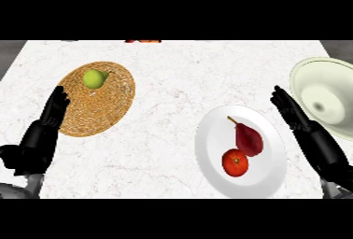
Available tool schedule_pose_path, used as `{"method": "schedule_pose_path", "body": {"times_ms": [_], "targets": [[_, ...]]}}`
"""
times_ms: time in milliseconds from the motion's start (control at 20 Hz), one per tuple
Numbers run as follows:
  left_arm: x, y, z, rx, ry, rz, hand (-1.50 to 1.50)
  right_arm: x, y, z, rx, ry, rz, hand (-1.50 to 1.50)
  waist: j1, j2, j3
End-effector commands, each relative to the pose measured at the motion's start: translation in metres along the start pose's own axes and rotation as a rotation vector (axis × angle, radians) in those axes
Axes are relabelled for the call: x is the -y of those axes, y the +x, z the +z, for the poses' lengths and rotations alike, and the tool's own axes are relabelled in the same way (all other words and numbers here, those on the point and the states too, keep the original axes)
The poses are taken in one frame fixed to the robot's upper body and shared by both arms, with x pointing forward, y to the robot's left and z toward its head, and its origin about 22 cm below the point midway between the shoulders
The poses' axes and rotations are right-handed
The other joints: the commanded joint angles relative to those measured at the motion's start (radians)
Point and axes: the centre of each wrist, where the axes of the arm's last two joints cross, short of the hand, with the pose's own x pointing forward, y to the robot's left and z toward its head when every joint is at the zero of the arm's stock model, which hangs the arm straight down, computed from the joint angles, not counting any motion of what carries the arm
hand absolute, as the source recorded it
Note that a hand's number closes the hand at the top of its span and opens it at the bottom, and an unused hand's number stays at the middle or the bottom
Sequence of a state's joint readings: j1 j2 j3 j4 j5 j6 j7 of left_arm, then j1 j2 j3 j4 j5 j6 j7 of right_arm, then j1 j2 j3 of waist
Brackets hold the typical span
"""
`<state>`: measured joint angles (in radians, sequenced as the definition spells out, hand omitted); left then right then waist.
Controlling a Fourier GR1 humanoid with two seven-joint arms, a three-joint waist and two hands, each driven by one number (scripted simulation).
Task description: Pick the tomato from the plate and place it in the bowl
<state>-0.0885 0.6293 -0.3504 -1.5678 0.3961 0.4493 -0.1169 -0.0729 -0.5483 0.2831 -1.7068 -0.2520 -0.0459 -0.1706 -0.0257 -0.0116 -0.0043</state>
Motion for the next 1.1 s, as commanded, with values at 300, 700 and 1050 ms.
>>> {"method": "schedule_pose_path", "body": {"times_ms": [300,700,1050], "targets": [[0.054,0.008,0.007,-0.003,-0.299,0.106,0.00,0.053,0.003,0.029,-0.173,-0.232,0.561,1.50,-0.065,0.012,-0.026],[0.082,0.017,-0.001,0.015,-0.430,0.145,0.00,-0.046,-0.018,0.013,-0.202,-0.322,0.349,-1.50,0.029,0.012,0.003],[0.088,0.015,-0.007,0.009,-0.448,0.134,0.00,-0.018,0.016,0.000,-0.446,-0.089,0.725,-1.50,0.026,0.009,-0.001]]}}
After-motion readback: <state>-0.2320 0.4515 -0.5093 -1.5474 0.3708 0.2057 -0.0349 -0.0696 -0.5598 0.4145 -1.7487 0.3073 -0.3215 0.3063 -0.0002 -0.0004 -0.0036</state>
